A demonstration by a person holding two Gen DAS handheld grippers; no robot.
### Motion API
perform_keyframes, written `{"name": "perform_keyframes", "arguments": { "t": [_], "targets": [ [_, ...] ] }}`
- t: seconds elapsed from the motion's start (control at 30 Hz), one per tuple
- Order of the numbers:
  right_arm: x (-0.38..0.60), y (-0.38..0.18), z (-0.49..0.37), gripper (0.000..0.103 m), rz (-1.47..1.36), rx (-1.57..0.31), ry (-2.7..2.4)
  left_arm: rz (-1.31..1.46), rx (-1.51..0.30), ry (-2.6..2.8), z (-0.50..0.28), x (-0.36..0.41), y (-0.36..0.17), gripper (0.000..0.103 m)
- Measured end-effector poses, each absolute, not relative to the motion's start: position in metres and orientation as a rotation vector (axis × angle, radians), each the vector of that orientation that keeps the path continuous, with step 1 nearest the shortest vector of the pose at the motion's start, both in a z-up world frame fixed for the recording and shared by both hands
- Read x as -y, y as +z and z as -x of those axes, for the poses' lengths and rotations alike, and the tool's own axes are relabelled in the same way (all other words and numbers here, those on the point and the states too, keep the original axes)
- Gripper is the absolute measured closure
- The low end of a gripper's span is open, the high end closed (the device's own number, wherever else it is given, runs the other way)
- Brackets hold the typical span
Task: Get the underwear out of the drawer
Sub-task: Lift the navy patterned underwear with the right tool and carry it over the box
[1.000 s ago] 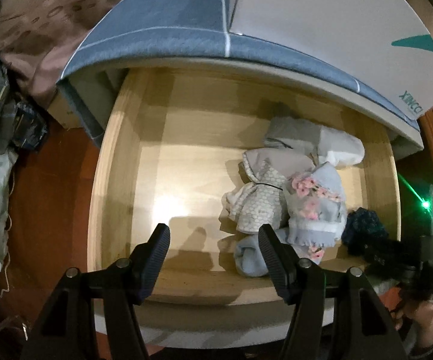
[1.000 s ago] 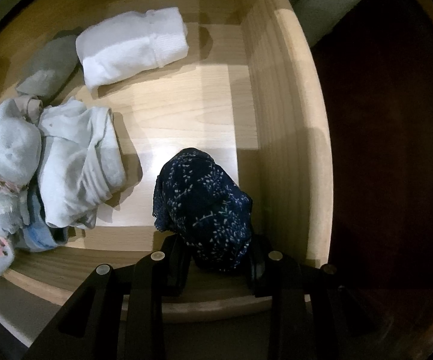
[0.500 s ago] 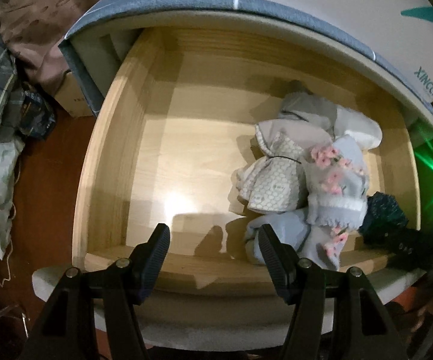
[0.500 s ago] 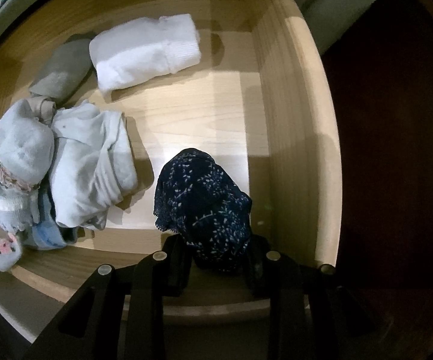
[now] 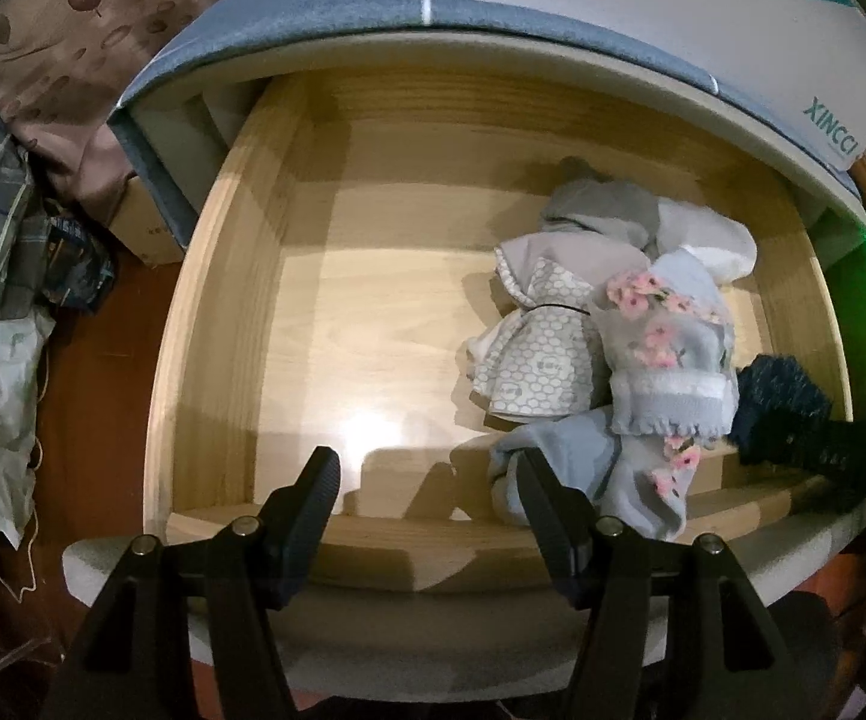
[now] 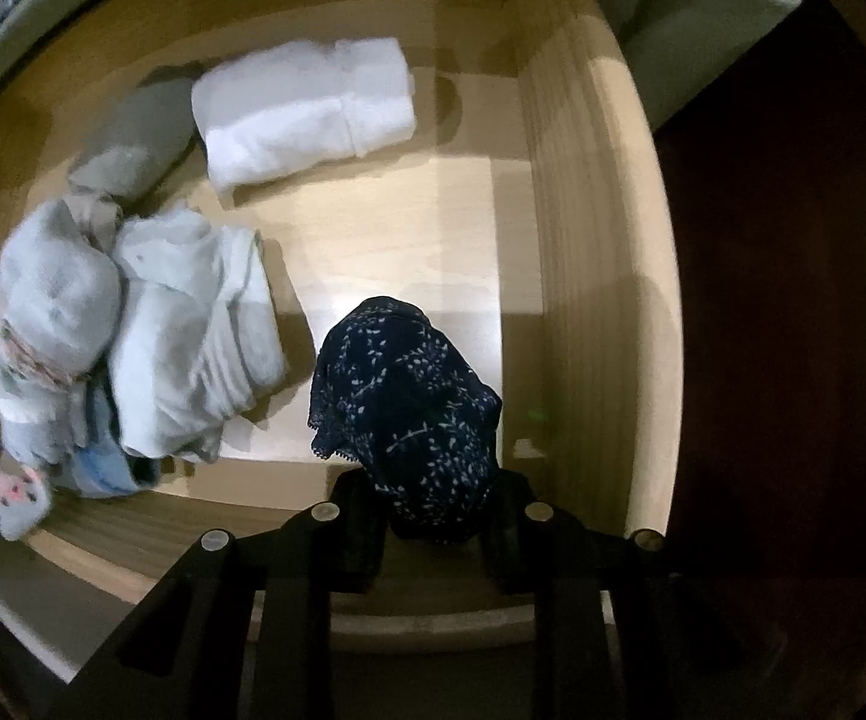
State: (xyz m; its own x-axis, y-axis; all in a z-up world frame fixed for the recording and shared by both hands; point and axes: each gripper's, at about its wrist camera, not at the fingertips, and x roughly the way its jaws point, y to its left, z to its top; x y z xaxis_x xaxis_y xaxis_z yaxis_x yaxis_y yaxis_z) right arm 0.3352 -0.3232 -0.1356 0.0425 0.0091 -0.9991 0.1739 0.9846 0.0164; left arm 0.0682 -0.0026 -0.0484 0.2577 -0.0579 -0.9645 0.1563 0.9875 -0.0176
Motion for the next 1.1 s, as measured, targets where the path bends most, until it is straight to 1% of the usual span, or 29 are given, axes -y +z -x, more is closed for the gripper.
{"name": "perform_keyframes", "arguments": {
  "t": [0.23,0.6,0.9,1.1],
  "targets": [
    [0.332,-0.103,-0.347,0.081,-0.161,-1.479,-0.118,-0.098,-1.25,-0.119,-0.065,0.002,-0.043,0.04],
    [0.329,-0.039,-0.341,0.081,-0.111,-1.426,-0.056,-0.066,-1.262,-0.124,-0.067,-0.003,-0.043,0.04],
    [0.343,0.054,-0.341,0.081,-0.086,-1.286,-0.019,-0.065,-1.259,-0.122,-0.066,-0.002,-0.044,0.04],
    [0.35,0.118,-0.371,0.081,-0.092,-1.186,-0.022,-0.064,-1.262,-0.126,-0.066,-0.002,-0.043,0.04]
  ]
}}
